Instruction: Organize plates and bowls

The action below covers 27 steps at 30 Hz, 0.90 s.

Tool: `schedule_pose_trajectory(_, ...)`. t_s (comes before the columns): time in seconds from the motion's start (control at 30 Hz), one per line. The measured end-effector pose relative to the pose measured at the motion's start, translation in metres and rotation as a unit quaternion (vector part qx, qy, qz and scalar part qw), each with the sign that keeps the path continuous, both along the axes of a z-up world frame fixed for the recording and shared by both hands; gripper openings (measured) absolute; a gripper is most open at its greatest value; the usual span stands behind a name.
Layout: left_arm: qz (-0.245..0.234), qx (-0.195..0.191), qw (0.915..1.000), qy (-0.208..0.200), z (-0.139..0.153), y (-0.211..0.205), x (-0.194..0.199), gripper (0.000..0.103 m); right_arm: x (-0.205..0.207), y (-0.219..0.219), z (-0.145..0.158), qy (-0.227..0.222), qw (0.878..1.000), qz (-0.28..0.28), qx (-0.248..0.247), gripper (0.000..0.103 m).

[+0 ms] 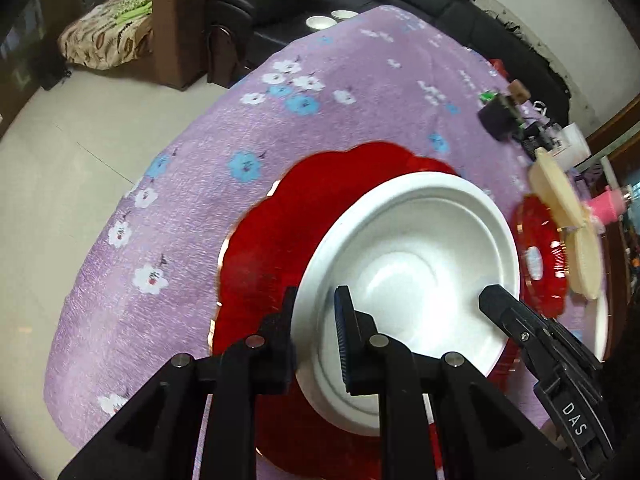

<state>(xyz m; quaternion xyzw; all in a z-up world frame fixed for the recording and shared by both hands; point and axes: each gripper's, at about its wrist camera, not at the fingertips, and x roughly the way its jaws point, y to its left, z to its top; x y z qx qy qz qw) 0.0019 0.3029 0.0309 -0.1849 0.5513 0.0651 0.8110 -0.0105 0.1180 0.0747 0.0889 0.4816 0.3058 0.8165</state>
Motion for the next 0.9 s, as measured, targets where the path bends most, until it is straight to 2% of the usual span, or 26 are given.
schedule_pose_trajectory(0.07,0.003,0.008,0.9999,-0.011,0.003,0.000,-0.001,0.022,0.002,0.002,-0.007,0.005,1.000,-0.003,0.000,0.011)
schedule_pose_trajectory(0.13,0.004,0.005,0.9997,-0.025,0.009,0.001,-0.003,0.046,0.000,0.003,-0.009,-0.005,1.000,-0.009,-0.006,0.012)
schedule_pose_trajectory(0.23,0.007,-0.010,0.9987,-0.049,0.019,0.003,-0.009,0.061,-0.005,0.006,-0.004,-0.035,0.999,-0.005,-0.023,0.015)
schedule_pose_trajectory(0.27,0.009,-0.006,0.9983,-0.057,0.024,0.002,-0.012,0.061,-0.007,0.007,-0.002,-0.043,0.999,-0.002,-0.027,0.017)
schedule_pose_trajectory(0.33,0.014,-0.005,0.9974,-0.071,0.031,0.002,-0.017,0.064,-0.009,0.007,0.002,-0.053,0.998,0.000,-0.027,0.029)
schedule_pose_trajectory(0.4,0.020,-0.011,0.9962,-0.085,0.039,0.002,-0.024,0.066,-0.011,0.005,0.006,-0.059,0.998,-0.001,-0.022,0.032)
schedule_pose_trajectory(0.53,0.044,0.015,0.9942,-0.097,0.054,-0.003,-0.041,0.072,-0.017,-0.009,0.015,-0.065,0.998,-0.011,-0.003,0.032)
schedule_pose_trajectory(0.6,0.043,0.019,0.9920,-0.117,0.064,-0.010,-0.053,0.072,-0.024,-0.021,0.024,-0.070,0.997,-0.017,0.011,0.032)
schedule_pose_trajectory(0.73,0.021,-0.003,0.9882,-0.152,0.079,-0.030,-0.075,0.073,-0.035,-0.053,0.037,-0.081,0.996,-0.033,0.027,0.032)
schedule_pose_trajectory(0.9,-0.011,-0.036,0.9854,-0.166,0.080,-0.064,-0.087,0.074,-0.035,-0.110,0.036,-0.079,0.993,-0.081,0.021,0.033)
